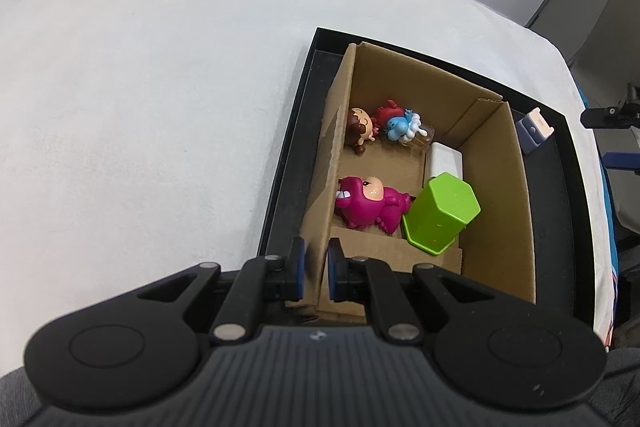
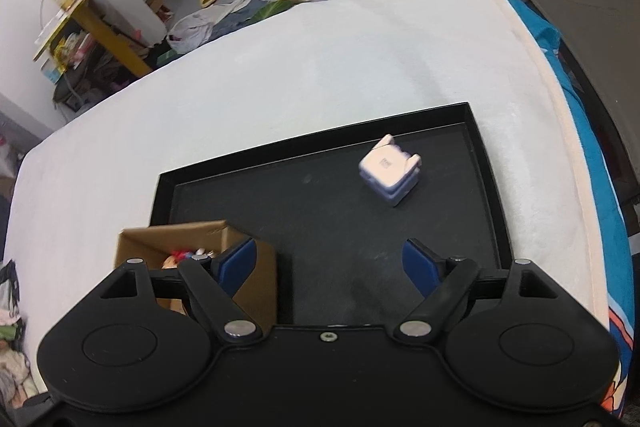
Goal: Organize rigid objects
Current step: 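Move the right tool toward the white-and-blue cube charger on the tray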
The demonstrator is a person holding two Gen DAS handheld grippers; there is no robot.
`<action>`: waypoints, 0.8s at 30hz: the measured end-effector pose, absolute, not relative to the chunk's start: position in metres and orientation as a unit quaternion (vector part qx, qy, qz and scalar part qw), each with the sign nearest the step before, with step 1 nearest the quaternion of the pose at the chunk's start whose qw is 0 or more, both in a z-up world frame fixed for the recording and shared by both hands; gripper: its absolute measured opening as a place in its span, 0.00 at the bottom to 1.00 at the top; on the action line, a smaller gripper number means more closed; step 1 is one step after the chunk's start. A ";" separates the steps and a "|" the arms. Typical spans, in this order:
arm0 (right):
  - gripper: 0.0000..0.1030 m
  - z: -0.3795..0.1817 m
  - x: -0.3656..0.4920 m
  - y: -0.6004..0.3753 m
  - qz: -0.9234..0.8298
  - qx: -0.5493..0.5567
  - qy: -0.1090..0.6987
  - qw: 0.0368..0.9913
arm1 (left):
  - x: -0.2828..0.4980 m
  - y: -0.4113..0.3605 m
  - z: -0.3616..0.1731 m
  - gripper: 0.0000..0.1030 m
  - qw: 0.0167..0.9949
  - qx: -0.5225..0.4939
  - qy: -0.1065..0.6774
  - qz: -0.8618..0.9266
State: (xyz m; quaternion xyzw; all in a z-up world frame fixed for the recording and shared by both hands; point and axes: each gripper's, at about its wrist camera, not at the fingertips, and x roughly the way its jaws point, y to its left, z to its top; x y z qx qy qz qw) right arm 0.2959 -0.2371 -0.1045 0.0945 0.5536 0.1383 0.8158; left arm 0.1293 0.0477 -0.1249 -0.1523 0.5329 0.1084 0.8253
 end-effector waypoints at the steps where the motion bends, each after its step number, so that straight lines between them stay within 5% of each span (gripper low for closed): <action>1: 0.77 -0.107 0.299 -0.238 0.138 0.093 0.554 0.816 | 0.130 0.047 -0.125 0.09 0.825 -0.152 0.533 0.110; 24: 0.77 -0.172 0.363 -0.217 0.230 -0.119 0.546 0.797 | 0.129 0.047 -0.132 0.09 0.821 -0.157 0.535 0.124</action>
